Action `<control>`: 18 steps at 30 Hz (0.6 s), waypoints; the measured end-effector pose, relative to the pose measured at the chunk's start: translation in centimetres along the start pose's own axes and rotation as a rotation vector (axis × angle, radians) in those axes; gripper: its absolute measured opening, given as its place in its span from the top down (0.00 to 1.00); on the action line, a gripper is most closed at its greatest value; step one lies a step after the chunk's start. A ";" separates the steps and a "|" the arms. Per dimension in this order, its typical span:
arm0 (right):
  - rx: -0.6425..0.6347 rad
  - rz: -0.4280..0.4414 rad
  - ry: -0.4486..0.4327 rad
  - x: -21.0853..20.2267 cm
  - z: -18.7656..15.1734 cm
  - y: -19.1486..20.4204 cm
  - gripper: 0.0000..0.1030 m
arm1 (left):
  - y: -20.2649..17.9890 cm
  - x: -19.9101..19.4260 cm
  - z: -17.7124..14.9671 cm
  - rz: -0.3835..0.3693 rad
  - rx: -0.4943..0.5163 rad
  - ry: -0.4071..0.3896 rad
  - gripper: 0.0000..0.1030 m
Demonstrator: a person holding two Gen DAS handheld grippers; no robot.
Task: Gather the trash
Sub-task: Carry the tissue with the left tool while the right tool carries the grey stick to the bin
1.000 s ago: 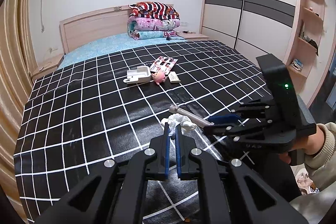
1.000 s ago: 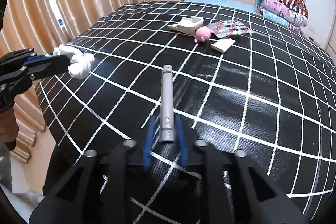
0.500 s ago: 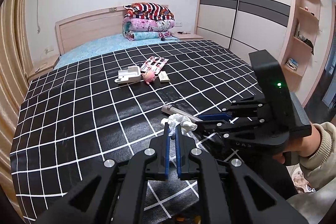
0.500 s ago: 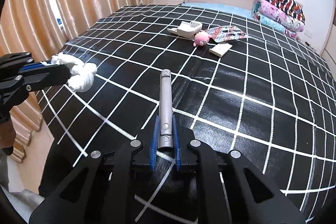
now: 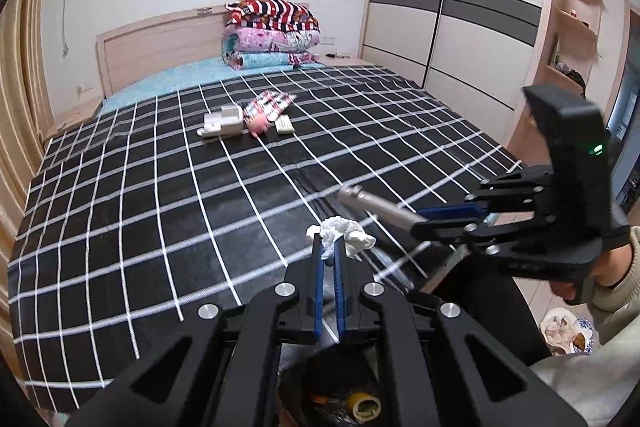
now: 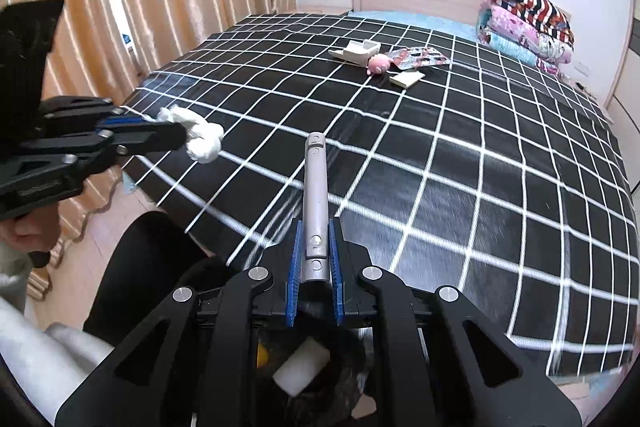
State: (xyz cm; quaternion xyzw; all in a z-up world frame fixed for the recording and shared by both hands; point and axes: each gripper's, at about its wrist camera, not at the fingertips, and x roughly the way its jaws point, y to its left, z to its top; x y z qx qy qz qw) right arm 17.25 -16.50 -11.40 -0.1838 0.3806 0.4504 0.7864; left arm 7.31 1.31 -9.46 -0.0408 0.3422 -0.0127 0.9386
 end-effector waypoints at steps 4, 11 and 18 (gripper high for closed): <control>0.006 0.009 -0.005 -1.7 -1.4 0.5 0.87 | -0.8 -0.1 -1.1 -0.011 0.001 0.021 0.96; -0.008 0.067 0.017 -3.4 -3.9 2.4 0.87 | -2.7 -0.3 -3.2 -0.042 0.025 0.061 0.96; -0.011 0.113 0.073 -3.3 -6.2 3.9 0.87 | -3.7 0.9 -6.0 -0.073 0.022 0.139 0.96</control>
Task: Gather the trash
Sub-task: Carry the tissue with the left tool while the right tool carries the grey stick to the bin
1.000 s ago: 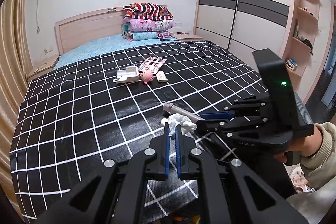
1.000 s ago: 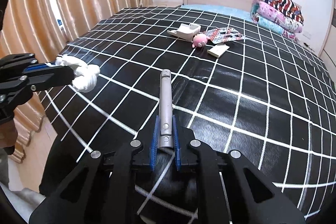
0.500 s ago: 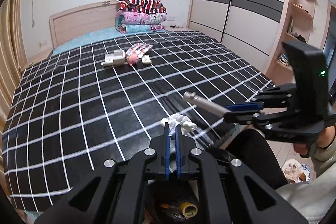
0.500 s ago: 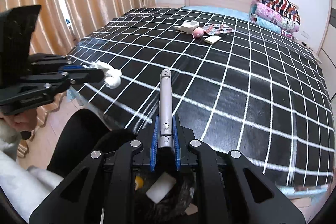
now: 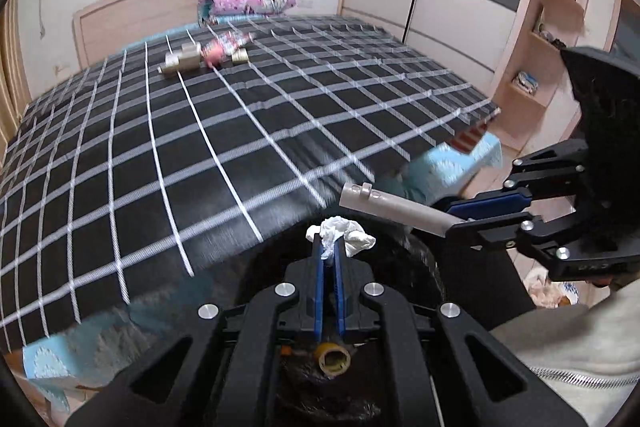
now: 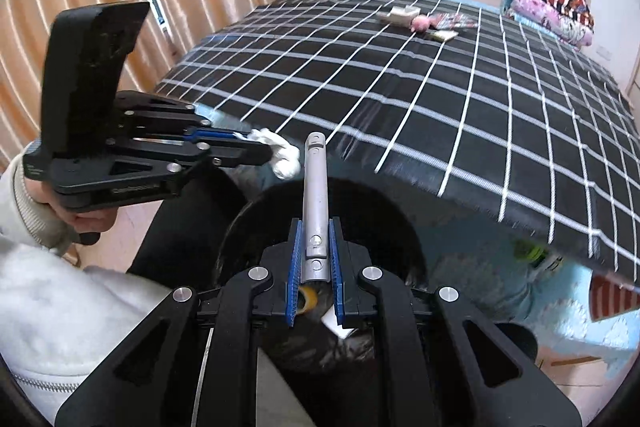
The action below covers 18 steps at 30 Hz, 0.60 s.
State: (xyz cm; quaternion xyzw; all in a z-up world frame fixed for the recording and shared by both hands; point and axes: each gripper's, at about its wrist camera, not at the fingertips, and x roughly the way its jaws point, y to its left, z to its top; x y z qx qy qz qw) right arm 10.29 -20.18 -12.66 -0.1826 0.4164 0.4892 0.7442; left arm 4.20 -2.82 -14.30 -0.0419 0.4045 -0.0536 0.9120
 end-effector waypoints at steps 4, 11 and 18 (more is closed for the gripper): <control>0.004 0.007 0.035 0.7 -1.1 0.1 0.87 | -0.1 1.4 -1.7 -0.012 -0.011 0.054 0.96; 0.059 0.007 0.135 4.2 -3.0 -1.3 0.86 | 0.5 4.9 -4.2 -0.027 -0.048 0.158 0.96; 0.102 0.000 0.244 8.9 -4.3 -2.5 0.86 | 1.4 8.8 -6.4 -0.036 -0.085 0.271 0.96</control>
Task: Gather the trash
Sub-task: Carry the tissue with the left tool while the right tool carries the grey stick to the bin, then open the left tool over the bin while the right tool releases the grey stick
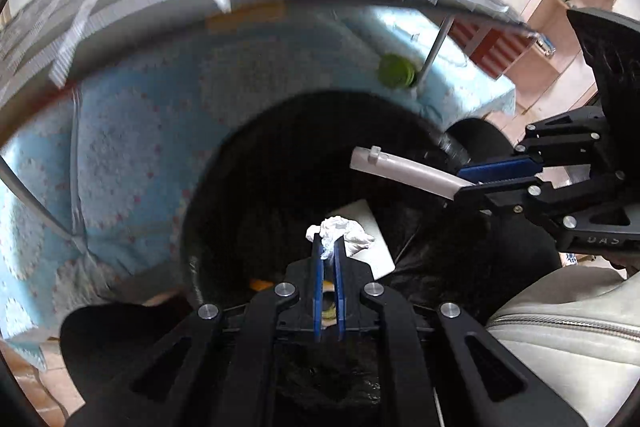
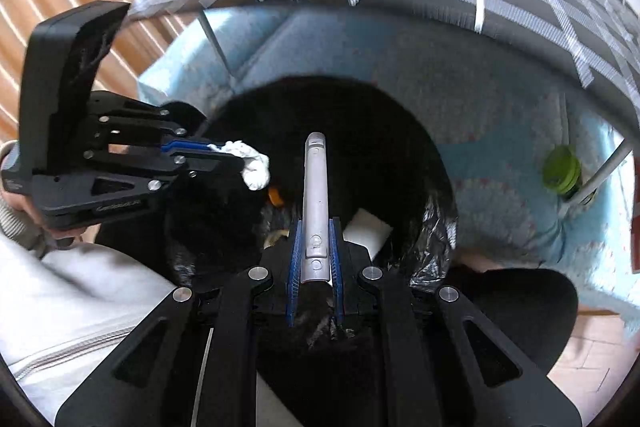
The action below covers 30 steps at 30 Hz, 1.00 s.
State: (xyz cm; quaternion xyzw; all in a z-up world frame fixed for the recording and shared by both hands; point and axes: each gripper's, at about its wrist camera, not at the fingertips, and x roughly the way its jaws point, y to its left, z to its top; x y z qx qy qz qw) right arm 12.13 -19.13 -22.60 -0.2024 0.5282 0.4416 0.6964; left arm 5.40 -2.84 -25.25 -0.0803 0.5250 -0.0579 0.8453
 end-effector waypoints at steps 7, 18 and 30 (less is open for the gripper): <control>0.020 0.010 0.067 3.1 -0.3 -0.7 0.86 | 0.3 2.4 -0.8 -0.013 -0.024 0.064 0.96; 0.025 0.021 0.106 5.3 0.2 -0.6 0.86 | 1.0 3.9 -0.9 -0.015 -0.066 0.133 0.94; 0.052 0.028 0.081 4.6 0.4 -1.3 0.86 | 0.5 3.2 -0.6 -0.032 -0.050 0.114 0.92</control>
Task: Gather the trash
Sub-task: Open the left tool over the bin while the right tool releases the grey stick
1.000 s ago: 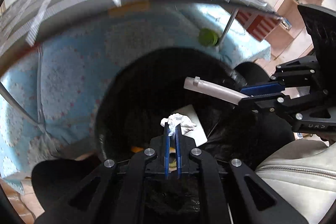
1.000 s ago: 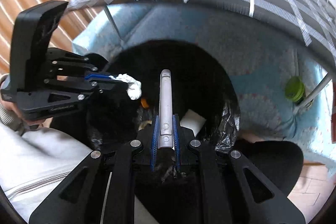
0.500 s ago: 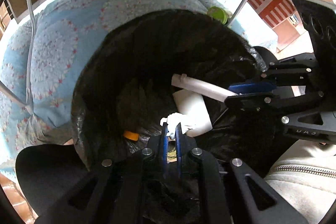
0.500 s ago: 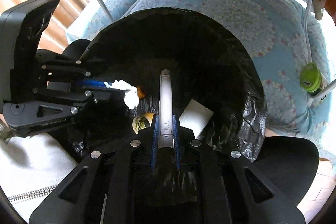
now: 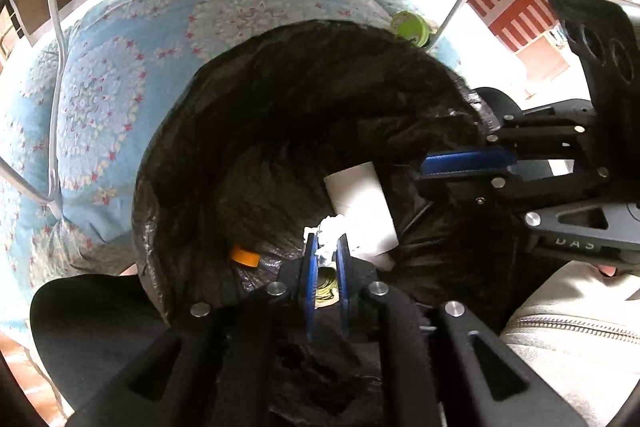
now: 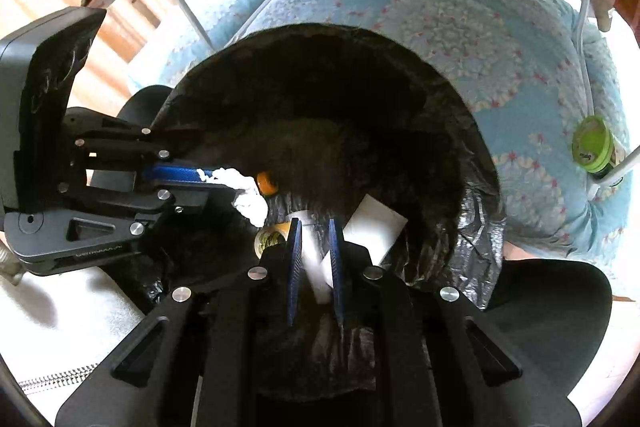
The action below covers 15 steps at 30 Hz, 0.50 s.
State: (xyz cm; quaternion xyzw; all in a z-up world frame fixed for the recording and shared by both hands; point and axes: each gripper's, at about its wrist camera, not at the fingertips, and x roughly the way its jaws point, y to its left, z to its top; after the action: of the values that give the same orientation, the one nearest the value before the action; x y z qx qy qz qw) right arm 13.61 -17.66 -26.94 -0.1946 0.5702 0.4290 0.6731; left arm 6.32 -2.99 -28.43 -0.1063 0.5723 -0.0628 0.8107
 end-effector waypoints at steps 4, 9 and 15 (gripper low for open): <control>0.013 -0.004 -0.020 -0.8 0.0 -0.3 0.86 | -0.3 -0.6 0.0 0.004 0.011 -0.017 0.66; 0.022 -0.011 -0.050 -2.1 0.0 -0.7 0.86 | -0.7 -1.7 0.1 0.000 0.020 -0.051 0.53; 0.026 -0.018 -0.091 -4.0 -0.1 -0.7 0.86 | -1.3 -3.6 0.4 -0.005 0.038 -0.087 0.53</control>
State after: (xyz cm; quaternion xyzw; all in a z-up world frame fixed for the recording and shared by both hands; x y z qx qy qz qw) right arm 14.19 -19.53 -23.35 -0.1712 0.5428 0.4239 0.7045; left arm 5.51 -3.41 -24.70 -0.0949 0.5349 -0.0711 0.8366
